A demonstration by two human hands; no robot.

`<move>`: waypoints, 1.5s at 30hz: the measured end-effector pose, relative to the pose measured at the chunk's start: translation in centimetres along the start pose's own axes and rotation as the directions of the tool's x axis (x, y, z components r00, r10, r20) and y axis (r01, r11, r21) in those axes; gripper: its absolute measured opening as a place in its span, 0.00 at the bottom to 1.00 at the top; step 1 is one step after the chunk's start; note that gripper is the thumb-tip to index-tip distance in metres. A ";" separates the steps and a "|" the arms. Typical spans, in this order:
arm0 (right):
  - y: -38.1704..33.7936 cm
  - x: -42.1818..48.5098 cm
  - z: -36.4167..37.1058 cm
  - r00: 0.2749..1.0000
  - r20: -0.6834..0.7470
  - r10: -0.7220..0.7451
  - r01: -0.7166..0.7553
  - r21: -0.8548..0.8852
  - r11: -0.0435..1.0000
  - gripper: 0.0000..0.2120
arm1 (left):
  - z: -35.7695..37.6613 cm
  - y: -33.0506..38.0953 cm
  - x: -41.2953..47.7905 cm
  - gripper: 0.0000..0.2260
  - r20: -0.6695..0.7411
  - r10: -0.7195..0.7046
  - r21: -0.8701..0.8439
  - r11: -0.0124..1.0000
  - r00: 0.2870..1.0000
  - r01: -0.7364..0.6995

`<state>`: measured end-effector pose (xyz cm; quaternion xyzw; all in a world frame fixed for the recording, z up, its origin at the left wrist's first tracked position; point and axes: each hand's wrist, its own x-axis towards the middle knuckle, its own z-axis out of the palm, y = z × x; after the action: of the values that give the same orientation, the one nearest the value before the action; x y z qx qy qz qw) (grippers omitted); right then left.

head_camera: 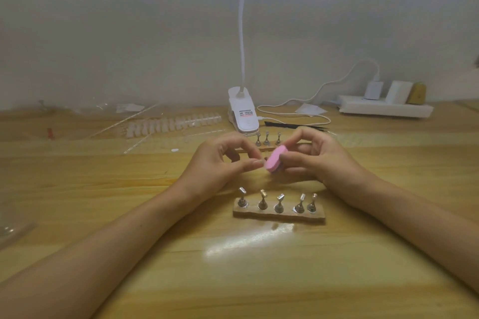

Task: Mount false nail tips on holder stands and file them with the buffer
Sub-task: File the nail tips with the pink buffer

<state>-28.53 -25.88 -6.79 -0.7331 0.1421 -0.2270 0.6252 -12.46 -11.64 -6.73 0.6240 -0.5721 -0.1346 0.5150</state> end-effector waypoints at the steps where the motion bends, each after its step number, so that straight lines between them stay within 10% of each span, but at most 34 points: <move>1: 0.0 0.0 0.0 1.000 0.001 -0.002 0.002 -0.001 1.000 0.15 | 0.0 0.0 0.0 0.04 -0.003 -0.003 -0.005 1.000 1.000 0.003; 45: 0.2 0.0 0.2 0.996 0.087 -0.019 0.019 0.001 1.000 0.11 | 0.1 0.1 -0.1 0.05 -0.046 0.014 0.011 1.000 0.999 -0.014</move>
<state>-28.46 -25.75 -6.96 -0.7435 0.1079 -0.2010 0.6286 -12.69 -11.57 -6.74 0.6257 -0.5650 -0.1136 0.5257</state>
